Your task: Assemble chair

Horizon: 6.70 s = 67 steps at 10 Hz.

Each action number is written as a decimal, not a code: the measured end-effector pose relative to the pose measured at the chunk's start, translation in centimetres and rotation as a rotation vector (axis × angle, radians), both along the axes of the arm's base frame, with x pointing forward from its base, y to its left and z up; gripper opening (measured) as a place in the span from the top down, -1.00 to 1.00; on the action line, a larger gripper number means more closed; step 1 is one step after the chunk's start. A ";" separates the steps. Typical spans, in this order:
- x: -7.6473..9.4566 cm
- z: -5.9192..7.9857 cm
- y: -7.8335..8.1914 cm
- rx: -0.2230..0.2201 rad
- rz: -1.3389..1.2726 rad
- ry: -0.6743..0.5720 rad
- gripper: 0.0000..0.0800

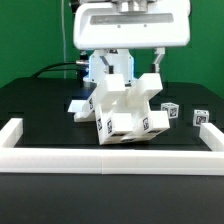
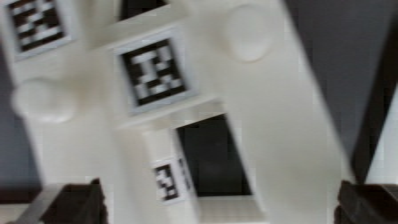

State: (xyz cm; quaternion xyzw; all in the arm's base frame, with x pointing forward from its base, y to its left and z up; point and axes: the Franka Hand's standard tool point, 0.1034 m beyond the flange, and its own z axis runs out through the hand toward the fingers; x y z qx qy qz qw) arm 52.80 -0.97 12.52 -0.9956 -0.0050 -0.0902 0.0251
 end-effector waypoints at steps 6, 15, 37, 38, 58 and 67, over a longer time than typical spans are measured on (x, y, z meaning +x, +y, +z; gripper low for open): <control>1.3 -0.1 0.0 0.001 -0.006 0.001 -0.62; 5.3 -2.6 -0.9 -0.048 0.070 -0.033 -0.62; 0.9 -1.7 -0.7 -0.022 -0.087 -0.056 -0.62; 1.4 -1.8 -1.0 -0.025 -0.087 -0.058 -0.62; -1.6 -1.4 4.4 0.117 -0.364 0.045 -0.62; -4.9 -0.9 11.5 0.187 -0.614 0.168 -0.62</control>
Offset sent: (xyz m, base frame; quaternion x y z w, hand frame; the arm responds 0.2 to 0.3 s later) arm 0.0000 0.0000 0.0000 0.0000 0.0000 0.0000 1.0000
